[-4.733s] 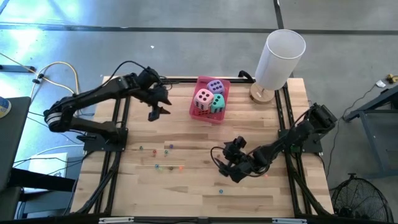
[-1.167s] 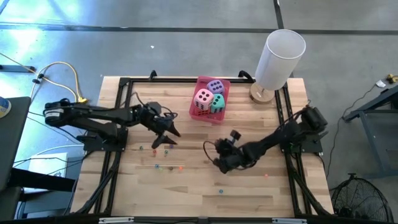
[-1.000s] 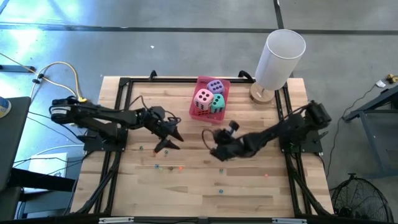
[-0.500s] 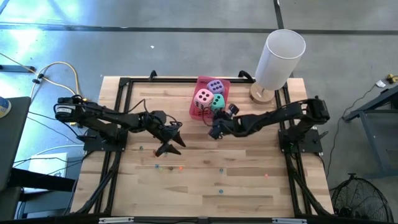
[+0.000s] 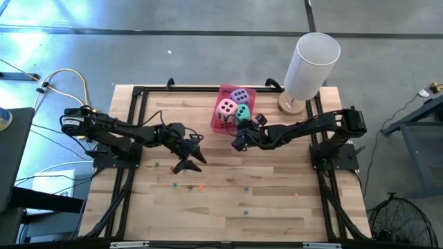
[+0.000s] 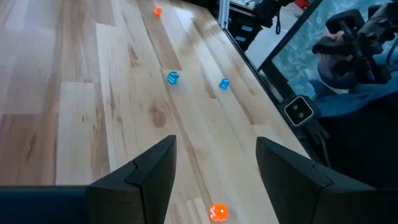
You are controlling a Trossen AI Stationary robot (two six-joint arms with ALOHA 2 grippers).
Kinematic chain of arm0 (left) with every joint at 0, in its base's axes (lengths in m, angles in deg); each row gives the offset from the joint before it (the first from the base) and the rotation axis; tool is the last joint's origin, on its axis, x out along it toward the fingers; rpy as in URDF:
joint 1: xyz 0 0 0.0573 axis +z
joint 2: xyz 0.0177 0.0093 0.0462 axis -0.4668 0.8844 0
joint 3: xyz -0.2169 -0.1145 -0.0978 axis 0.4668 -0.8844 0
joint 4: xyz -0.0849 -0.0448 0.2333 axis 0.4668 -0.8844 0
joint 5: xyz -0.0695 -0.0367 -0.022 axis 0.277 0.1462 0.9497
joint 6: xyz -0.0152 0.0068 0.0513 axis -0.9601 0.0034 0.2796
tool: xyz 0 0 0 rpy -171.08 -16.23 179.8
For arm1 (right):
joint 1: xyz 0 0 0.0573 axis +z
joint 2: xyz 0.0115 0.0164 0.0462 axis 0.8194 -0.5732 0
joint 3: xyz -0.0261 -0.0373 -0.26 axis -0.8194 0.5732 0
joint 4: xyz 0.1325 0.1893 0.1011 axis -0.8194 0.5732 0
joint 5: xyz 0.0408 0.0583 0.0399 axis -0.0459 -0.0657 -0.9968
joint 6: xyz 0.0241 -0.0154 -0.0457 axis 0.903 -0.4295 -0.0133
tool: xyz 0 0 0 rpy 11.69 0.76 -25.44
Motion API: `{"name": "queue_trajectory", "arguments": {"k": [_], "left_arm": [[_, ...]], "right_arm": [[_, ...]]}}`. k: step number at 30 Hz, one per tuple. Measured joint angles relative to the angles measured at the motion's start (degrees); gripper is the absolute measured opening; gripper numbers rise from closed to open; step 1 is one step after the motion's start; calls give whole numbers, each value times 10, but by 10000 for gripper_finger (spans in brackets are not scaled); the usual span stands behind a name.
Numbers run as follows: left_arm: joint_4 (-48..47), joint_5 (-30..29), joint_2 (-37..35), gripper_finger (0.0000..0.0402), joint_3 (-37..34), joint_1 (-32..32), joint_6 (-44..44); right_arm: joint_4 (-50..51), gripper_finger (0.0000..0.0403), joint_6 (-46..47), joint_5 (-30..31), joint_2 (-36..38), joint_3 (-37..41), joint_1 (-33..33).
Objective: Pick & Place Dice
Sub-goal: Put the left small red dice into the bin, then put the top right small blue dice into the bin
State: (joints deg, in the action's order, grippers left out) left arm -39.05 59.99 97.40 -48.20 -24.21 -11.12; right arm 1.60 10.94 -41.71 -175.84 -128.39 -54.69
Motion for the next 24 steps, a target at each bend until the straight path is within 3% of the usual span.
{"name": "queue_trajectory", "arguments": {"k": [9, 15, 18, 24], "left_arm": [[0, 0, 0, 214, 0, -16, 34], [0, 0, 0, 214, 0, -19, 33], [0, 0, 0, 214, 0, -19, 31], [0, 0, 0, 214, 0, -19, 30]], "right_arm": [[4, 215, -12, 32, 4, 0, 4], [15, 225, -19, 42, 52, -1, 38], [42, 215, -14, -6, 88, -1, 71], [91, 193, 60, -176, 128, -1, 158]]}}
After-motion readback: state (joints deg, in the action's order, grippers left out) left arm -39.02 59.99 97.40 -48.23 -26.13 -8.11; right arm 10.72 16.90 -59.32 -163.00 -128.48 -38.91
